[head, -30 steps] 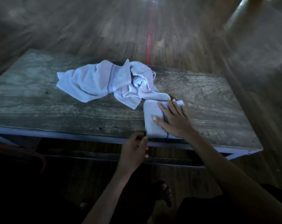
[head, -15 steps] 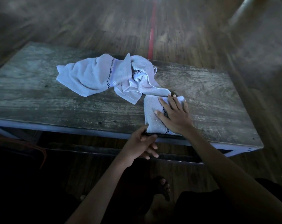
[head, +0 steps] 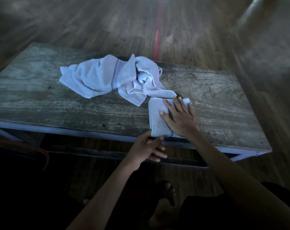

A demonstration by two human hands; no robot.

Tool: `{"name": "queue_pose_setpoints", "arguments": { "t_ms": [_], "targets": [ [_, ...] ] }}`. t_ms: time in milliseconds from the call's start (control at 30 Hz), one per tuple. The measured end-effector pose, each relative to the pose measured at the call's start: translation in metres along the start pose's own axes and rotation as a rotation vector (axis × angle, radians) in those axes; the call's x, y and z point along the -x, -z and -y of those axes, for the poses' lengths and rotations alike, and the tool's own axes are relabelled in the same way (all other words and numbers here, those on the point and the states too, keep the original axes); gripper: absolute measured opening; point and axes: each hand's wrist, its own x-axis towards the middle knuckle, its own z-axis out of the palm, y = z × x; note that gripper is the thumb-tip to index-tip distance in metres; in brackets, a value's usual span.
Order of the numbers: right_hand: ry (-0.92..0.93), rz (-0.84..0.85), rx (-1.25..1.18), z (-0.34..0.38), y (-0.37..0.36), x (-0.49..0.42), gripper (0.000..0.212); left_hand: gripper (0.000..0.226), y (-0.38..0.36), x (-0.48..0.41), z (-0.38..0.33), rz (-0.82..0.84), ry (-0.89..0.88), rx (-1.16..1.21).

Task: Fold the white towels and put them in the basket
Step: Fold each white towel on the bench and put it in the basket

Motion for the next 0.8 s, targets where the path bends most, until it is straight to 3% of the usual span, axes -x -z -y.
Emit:
{"name": "queue_pose_setpoints", "arguments": {
  "t_ms": [233,333,433,500,567,633,733,800],
  "targets": [
    [-0.074,0.015,-0.040,0.008,0.001,-0.001,0.064,0.026,0.000,0.002,-0.004,-0.112,-0.038,-0.074],
    [-0.066,0.045,-0.278,0.010,0.014,0.003,0.060,0.035,0.005,0.010,-0.008,-0.254,-0.102,-0.199],
    [-0.195,-0.239,-0.668,-0.003,0.039,0.025,0.056,0.038,0.018,0.011,-0.013,-0.556,-0.265,-0.533],
    [-0.358,-0.374,-0.777,-0.018,0.045,0.054,0.044,0.037,0.016,0.008,-0.020,-0.624,-0.423,-0.670],
    [-0.491,-0.349,-0.823,-0.030,0.035,0.085,0.029,0.036,0.003,-0.005,-0.029,-0.560,-0.648,-0.819],
    [-0.521,-0.311,-0.861,-0.033,0.018,0.109,0.026,0.047,-0.016,-0.027,-0.037,-0.437,-0.747,-1.119],
    [-0.482,-0.330,-0.857,-0.026,0.000,0.123,0.045,0.056,-0.039,-0.062,-0.046,-0.179,-0.561,-1.526],
    [-0.459,-0.310,-0.856,-0.021,-0.003,0.121,0.047,0.060,-0.043,-0.081,-0.047,-0.046,-0.460,-1.643]
  ]
}}
